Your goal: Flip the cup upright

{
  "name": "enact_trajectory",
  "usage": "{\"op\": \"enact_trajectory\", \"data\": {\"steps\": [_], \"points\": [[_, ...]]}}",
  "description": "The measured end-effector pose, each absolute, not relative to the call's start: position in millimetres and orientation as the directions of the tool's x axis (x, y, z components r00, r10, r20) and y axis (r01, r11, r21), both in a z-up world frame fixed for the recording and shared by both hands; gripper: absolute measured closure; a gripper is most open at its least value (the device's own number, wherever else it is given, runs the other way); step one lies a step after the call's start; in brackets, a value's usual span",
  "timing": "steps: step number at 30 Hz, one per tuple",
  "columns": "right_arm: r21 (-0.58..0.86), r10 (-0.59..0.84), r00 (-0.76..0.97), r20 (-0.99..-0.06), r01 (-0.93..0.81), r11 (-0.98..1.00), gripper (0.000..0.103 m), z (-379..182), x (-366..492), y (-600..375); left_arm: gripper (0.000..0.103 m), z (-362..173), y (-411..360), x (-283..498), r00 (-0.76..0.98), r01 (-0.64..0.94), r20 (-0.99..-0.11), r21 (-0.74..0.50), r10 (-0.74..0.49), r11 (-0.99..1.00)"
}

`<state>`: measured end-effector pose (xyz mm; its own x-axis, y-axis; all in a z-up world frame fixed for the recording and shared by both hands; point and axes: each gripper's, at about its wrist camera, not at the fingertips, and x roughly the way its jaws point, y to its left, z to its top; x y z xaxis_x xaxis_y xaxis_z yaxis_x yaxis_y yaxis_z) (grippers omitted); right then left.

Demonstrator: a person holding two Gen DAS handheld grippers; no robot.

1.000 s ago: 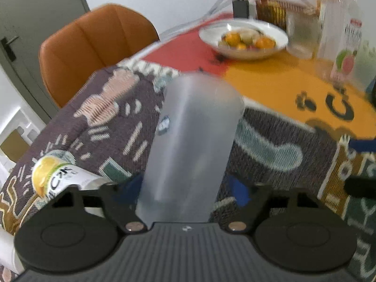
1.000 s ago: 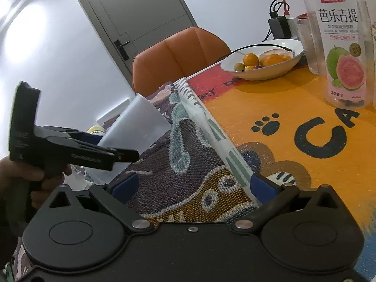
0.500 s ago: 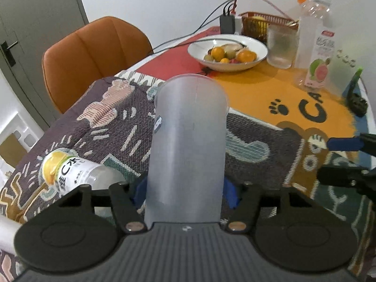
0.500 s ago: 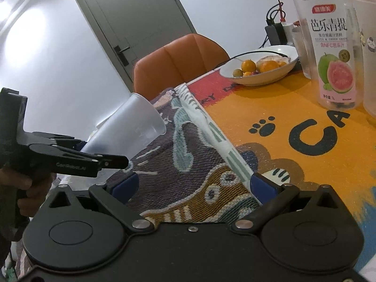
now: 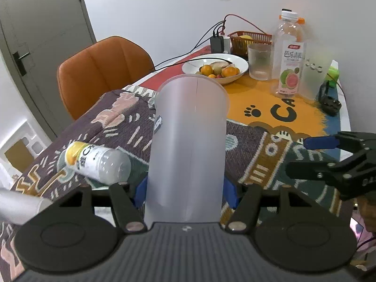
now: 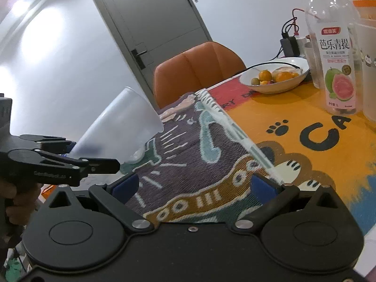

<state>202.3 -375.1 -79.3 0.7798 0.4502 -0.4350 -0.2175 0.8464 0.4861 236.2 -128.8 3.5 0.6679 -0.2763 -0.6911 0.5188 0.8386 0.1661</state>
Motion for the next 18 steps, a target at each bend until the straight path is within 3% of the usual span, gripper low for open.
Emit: {"op": "enact_trajectory", "data": {"steps": [18], "points": [[0.512, 0.547, 0.704, -0.452, -0.297, 0.806, 0.000, -86, 178, -360, 0.040, 2, -100, 150, 0.697, 0.432, -0.679, 0.142, -0.230, 0.891]]}}
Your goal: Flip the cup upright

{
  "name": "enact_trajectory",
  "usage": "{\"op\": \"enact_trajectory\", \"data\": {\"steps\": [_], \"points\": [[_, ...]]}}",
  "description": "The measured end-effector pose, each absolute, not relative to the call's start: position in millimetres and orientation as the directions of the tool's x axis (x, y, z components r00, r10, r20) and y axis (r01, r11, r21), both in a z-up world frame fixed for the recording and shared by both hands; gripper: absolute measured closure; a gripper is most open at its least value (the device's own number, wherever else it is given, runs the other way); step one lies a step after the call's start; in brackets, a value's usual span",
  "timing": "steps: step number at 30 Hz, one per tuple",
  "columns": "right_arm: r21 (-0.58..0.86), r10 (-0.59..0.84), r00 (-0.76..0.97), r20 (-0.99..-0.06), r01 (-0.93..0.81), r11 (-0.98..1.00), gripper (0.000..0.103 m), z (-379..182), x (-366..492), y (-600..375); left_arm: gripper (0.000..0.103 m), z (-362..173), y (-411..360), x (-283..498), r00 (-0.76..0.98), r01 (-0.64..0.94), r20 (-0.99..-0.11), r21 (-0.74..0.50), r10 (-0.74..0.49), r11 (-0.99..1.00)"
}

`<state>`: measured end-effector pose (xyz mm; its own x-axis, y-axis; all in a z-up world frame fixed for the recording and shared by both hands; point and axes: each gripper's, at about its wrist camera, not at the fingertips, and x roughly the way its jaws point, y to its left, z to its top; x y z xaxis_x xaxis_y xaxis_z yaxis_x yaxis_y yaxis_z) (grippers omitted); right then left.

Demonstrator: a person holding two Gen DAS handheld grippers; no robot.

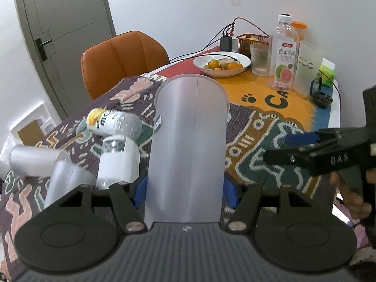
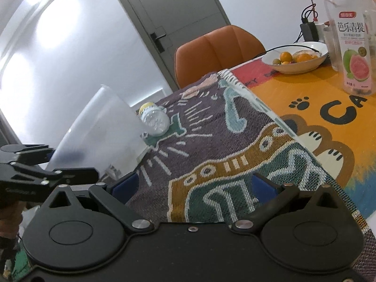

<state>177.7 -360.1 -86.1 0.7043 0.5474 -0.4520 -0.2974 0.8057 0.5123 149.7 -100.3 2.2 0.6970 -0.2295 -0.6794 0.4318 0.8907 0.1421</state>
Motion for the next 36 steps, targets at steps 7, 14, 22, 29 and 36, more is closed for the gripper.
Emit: {"op": "enact_trajectory", "data": {"steps": [7, 14, 22, 29, 36], "points": [[0.507, 0.581, 0.660, -0.476, -0.334, 0.794, 0.000, -87, 172, -351, 0.040, -11, -94, 131, 0.686, 0.417, -0.694, 0.126, -0.220, 0.900], [0.493, 0.592, 0.632, -0.500, -0.354, 0.795, 0.000, -90, 163, -339, 0.039, -35, -86, 123, 0.662, 0.397, -0.714, 0.076, -0.228, 0.915], [0.528, 0.627, 0.586, -0.513, -0.361, 0.769, 0.000, -91, 164, -322, 0.022, -41, -72, 115, 0.685, 0.361, -0.696, 0.065, -0.217, 0.930], [0.628, 0.696, 0.538, -0.476, -0.347, 0.697, 0.000, -85, 171, -314, 0.019, -20, -48, 102, 0.730, 0.311, -0.640, -0.001, -0.240, 0.950], [0.752, 0.759, 0.475, -0.445, -0.262, 0.604, 0.000, -91, 187, -300, 0.016, 1, -31, 94, 0.781, 0.240, -0.591, -0.011, -0.200, 0.971]]}}
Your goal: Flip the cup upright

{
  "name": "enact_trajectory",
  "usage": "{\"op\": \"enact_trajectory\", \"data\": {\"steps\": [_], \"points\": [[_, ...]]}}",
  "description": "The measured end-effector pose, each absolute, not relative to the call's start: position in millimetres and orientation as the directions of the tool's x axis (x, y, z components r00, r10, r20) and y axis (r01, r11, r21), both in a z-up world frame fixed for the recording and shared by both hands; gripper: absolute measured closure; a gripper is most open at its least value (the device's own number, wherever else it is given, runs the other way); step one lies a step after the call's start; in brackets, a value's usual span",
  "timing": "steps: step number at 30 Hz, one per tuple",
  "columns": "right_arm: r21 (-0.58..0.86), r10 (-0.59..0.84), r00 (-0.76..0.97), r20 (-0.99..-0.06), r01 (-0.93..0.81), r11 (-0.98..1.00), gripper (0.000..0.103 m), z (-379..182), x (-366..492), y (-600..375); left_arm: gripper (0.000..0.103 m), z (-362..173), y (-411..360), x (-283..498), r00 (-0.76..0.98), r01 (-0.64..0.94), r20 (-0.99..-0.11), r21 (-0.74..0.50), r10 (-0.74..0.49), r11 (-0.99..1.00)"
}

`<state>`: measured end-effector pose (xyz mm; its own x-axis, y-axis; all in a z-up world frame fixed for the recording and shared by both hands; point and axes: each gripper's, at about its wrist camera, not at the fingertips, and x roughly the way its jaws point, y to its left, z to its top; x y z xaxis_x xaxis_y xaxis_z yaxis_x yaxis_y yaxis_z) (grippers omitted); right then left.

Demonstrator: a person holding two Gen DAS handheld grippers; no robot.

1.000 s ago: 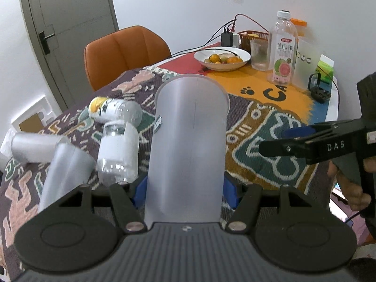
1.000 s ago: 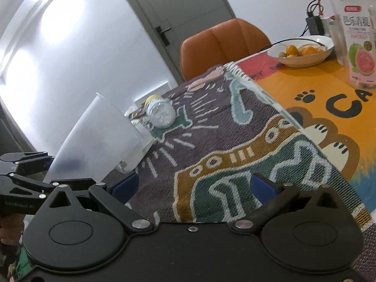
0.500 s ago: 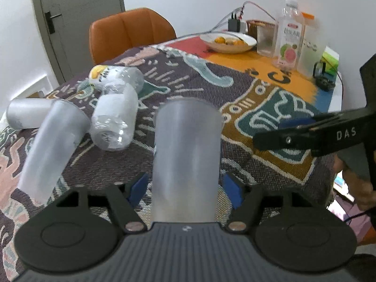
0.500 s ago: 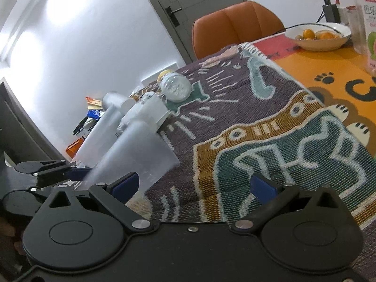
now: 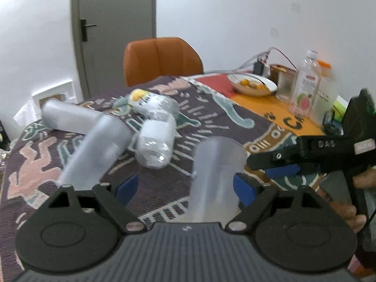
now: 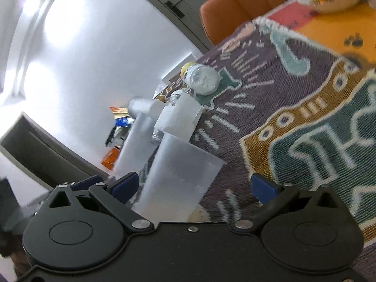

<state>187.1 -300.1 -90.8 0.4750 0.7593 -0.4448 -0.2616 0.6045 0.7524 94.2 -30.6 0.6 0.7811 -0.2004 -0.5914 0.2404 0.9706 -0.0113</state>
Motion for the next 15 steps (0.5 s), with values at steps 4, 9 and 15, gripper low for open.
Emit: {"op": "enact_trajectory", "data": {"steps": [4, 9, 15], "points": [[0.802, 0.784, 0.438, -0.440, -0.201, 0.563, 0.000, -100, 199, -289, 0.015, 12, -17, 89, 0.796, 0.192, -0.578, -0.042, -0.181, 0.980], [0.842, 0.789, 0.414, -0.454, -0.091, 0.532, 0.000, -109, 214, -282, 0.012, 27, -6, 79, 0.813, 0.119, -0.568, -0.051, -0.127, 0.992], [0.857, 0.808, 0.368, -0.461, -0.051, 0.512, 0.000, -111, 223, -267, 0.010, 35, 0, 69, 0.824, 0.047, -0.562, -0.052, -0.068, 0.998]]}}
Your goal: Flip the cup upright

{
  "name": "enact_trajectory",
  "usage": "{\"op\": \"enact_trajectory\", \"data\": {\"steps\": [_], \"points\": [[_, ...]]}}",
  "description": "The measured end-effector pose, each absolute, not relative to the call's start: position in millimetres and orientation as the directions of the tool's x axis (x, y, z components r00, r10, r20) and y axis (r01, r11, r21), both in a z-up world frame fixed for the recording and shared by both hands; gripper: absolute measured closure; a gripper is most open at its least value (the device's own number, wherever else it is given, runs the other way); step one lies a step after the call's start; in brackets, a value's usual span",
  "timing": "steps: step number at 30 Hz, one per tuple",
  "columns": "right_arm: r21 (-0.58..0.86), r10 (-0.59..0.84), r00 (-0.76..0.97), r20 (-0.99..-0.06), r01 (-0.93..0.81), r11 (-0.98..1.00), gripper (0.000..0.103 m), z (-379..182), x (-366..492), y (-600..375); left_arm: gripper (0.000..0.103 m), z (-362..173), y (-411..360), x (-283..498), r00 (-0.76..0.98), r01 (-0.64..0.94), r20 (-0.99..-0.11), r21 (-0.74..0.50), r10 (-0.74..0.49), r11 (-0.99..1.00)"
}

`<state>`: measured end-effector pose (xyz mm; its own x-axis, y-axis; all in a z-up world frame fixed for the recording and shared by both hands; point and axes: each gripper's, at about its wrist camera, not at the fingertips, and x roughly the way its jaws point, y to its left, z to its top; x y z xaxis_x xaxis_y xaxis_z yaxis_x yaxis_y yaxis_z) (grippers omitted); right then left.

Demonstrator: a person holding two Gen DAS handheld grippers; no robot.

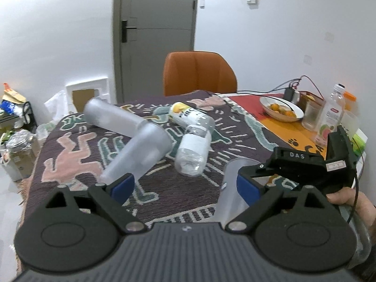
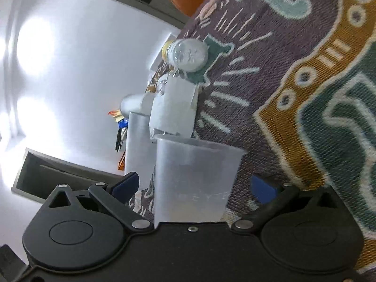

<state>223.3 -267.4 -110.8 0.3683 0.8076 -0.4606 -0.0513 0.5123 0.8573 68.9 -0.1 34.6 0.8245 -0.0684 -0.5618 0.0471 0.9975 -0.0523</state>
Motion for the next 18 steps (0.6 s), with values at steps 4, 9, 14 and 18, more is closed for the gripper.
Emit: {"op": "enact_trajectory", "data": {"steps": [4, 9, 14, 18], "points": [[0.855, 0.796, 0.372, -0.477, -0.015, 0.519, 0.000, -114, 230, -257, 0.010, 35, 4, 63, 0.824, 0.007, -0.564, -0.079, -0.050, 0.997], [0.865, 0.793, 0.388, -0.470, 0.025, 0.501, 0.031, -121, 234, -258, 0.010, 33, 13, 55, 0.825, -0.031, -0.563, -0.128, -0.047, 0.991], [0.853, 0.787, 0.424, -0.447, -0.063, 0.519, 0.031, -107, 220, -260, 0.010, 26, 20, 49, 0.818, -0.067, -0.574, -0.165, -0.041, 0.984], [0.824, 0.772, 0.474, -0.424, -0.152, 0.546, 0.031, -89, 206, -264, 0.010, 22, 22, 44, 0.817, -0.078, -0.575, -0.184, -0.043, 0.980]]}}
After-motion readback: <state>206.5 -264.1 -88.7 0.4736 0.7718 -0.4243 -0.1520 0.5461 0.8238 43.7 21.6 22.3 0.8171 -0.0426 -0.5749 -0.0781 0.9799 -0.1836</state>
